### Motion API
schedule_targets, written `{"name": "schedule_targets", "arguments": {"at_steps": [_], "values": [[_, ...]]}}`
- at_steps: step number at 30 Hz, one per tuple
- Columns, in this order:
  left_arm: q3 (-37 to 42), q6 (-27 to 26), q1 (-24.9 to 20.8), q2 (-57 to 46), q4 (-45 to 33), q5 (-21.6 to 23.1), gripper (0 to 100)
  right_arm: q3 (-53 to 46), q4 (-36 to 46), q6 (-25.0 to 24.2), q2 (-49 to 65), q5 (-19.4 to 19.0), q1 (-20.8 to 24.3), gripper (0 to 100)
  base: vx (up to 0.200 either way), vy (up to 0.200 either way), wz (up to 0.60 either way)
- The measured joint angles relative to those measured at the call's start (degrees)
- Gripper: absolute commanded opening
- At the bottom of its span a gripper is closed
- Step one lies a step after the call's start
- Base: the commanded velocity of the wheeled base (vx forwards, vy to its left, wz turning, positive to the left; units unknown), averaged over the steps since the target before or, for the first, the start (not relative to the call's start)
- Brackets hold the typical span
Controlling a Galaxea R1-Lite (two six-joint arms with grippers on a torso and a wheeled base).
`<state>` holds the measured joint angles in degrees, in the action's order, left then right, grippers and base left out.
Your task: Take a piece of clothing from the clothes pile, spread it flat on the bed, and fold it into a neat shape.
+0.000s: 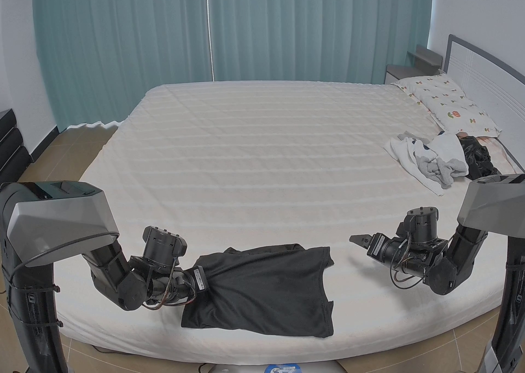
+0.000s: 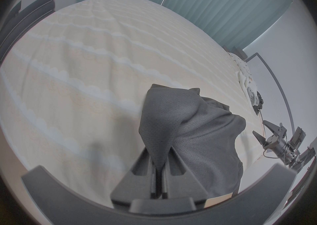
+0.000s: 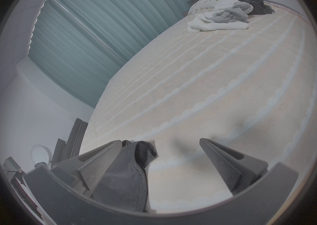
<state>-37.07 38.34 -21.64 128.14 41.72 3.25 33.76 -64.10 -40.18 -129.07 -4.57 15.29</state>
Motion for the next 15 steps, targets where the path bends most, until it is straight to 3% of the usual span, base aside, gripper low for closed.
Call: {"name": "schedule_targets", "arguments": {"at_steps": [4, 5, 15], "values": [[-0.02, 1.78, -0.07, 0.04, 0.0, -0.04, 0, 0.01, -0.06, 0.0, -0.2, -0.05, 0.2, 100, 0.0, 0.0, 0.0], [-0.16, 2.04, -0.13, 0.06, 0.05, -0.04, 100, 0.04, -0.04, 0.0, -0.23, -0.02, 0.26, 100, 0.0, 0.0, 0.0], [2.13, 2.46, -1.01, -0.4, 0.07, 0.0, 100, -0.07, -0.11, -0.99, -0.23, -0.07, 1.02, 100, 0.0, 0.0, 0.0]]}}
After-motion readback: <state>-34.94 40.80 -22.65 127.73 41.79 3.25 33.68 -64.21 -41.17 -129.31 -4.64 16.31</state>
